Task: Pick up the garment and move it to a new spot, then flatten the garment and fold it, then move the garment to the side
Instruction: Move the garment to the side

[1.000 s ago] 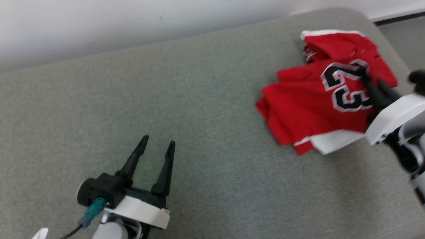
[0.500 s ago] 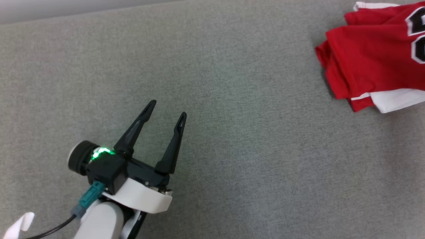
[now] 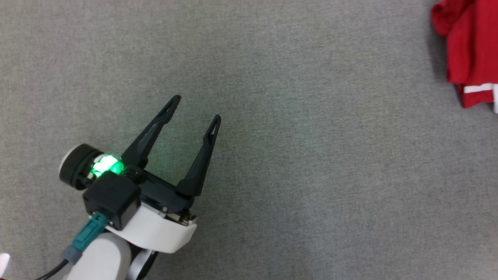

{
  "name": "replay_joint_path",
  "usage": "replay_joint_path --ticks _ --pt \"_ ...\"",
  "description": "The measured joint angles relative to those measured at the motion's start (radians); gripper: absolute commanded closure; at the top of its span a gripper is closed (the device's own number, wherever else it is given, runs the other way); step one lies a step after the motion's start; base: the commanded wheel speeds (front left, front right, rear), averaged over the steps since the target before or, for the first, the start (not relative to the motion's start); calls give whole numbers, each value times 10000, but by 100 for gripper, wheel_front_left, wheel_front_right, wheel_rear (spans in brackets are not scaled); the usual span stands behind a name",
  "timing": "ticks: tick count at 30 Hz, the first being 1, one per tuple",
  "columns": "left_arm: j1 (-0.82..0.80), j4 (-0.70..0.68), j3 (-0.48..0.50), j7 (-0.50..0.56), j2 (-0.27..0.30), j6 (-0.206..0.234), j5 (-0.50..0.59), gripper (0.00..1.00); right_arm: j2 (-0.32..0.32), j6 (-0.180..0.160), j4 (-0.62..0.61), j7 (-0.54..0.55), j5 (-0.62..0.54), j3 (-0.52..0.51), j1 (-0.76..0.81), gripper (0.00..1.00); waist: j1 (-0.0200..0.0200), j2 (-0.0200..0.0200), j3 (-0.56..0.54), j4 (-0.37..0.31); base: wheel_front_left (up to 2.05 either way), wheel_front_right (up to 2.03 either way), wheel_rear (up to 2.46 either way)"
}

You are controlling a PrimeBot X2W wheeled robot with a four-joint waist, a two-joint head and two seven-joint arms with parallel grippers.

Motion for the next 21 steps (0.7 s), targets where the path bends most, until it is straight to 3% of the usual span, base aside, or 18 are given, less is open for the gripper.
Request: replay_joint_path --ticks 4,5,8,9,21 --pt "-134 -234 -102 86 2 2 2 0 42 6 1246 -466 -1158 -391 -541 100 0 0 234 178 0 0 0" --pt "-138 -257 -107 88 4 4 4 0 94 8 1570 -593 -1388 -546 -666 89 0 0 285 210 0 0 0" --pt "-145 -259 -94 88 23 15 2 0 401 8 2330 -755 -2015 -871 -941 47 0 0 387 270 0 0 0" --pt "-145 -251 -82 86 29 19 0 0 531 8 2512 -846 -2203 -932 -1006 0 0 0 400 274 0 0 0" --pt "-89 380 -44 -293 -81 207 -234 0 1104 8 3139 -2562 -3806 -1452 -1405 0 0 0 -303 164 0 0 0"
